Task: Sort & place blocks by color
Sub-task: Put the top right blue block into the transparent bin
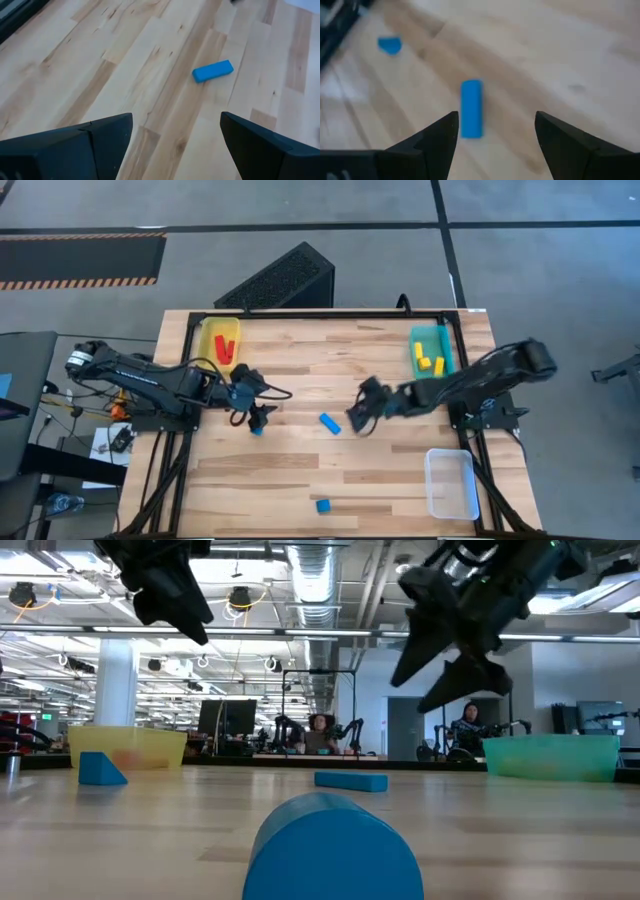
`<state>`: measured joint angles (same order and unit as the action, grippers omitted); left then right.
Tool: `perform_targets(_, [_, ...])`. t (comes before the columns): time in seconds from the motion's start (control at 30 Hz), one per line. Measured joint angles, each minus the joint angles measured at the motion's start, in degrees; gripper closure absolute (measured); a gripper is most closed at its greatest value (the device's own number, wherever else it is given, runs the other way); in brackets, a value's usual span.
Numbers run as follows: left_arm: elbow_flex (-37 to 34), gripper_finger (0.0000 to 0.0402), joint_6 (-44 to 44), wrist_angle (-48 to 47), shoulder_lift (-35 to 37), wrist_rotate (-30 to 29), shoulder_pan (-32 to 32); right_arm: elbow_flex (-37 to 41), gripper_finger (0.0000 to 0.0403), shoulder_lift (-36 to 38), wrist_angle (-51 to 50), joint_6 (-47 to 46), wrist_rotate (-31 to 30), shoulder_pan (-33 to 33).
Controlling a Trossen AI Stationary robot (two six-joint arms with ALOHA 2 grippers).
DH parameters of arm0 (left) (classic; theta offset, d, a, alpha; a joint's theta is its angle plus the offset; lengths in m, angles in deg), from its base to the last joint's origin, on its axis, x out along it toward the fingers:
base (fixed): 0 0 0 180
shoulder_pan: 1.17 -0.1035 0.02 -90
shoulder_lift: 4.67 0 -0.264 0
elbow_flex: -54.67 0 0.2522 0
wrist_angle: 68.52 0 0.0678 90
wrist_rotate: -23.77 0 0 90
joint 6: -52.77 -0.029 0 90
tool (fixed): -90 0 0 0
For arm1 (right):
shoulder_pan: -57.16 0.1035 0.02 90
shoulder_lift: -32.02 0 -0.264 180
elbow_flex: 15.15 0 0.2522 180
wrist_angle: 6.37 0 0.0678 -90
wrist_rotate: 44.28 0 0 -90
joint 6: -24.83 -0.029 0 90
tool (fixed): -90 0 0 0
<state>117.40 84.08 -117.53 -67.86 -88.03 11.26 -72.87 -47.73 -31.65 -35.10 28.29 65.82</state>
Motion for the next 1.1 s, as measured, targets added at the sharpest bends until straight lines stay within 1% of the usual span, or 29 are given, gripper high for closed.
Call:
perform_targets(0.17, [0.0, 0.0111, 0.0, 0.0, 0.0, 0.4, 0.8, -9.1, 0.0122, -12.5, -1.6, 1.8, -1.2, 5.7])
perform_targets(0.27, [0.0, 0.0111, 0.0, 0.0, 0.0, 0.7, 1.4, -14.0, 0.0122, -18.8, -1.4, 3.2, -1.2, 6.8])
perform_targets(0.37, [0.0, 0.0111, 0.9, 0.0, 0.0, 1.2, 2.3, -17.1, 0.0122, -24.1, -1.8, 3.2, -0.7, 7.0])
perform_targets(0.57, [0.0, 0.0111, 4.7, -0.1, 0.0, 1.5, 5.6, -21.0, 0.0122, -31.3, -5.4, -0.9, 0.1, 6.0])
perform_targets(0.7, [0.0, 0.0111, 6.6, -0.9, 0.0, 1.3, 8.1, -22.9, 0.0132, -32.8, -7.8, -1.0, -0.3, 5.8])
perform_targets(0.77, [0.0, 0.0111, 7.5, -1.7, 0.0, 0.3, 9.1, -23.3, 0.0155, -32.9, -8.9, 0.2, -0.4, 5.8])
perform_targets(0.8, [0.0, 0.0111, 7.9, -2.1, 0.0, -0.2, 9.4, -23.4, 0.0173, -32.9, -9.3, 1.0, -0.6, 5.8])
perform_targets(0.87, [0.0, 0.0111, 8.5, -2.4, 0.0, -1.2, 9.7, -23.4, 0.0220, -32.8, -10.1, 2.4, -0.8, 5.6])
perform_targets(0.97, [0.0, 0.0111, 9.4, -2.5, 0.0, -2.4, 9.7, -23.5, 0.0305, -32.5, -11.0, 3.3, -0.6, 5.5])
perform_targets(1.0, [0.0, 0.0111, 9.9, -2.2, 0.0, -3.0, 9.6, -23.5, 0.0327, -32.4, -11.3, 3.5, -0.6, 5.6])
perform_targets(1.1, [0.0, 0.0111, 10.5, -0.3, 0.0, -4.2, 8.7, -23.3, 0.0331, -31.1, -12.2, 6.0, 0.7, 5.7])
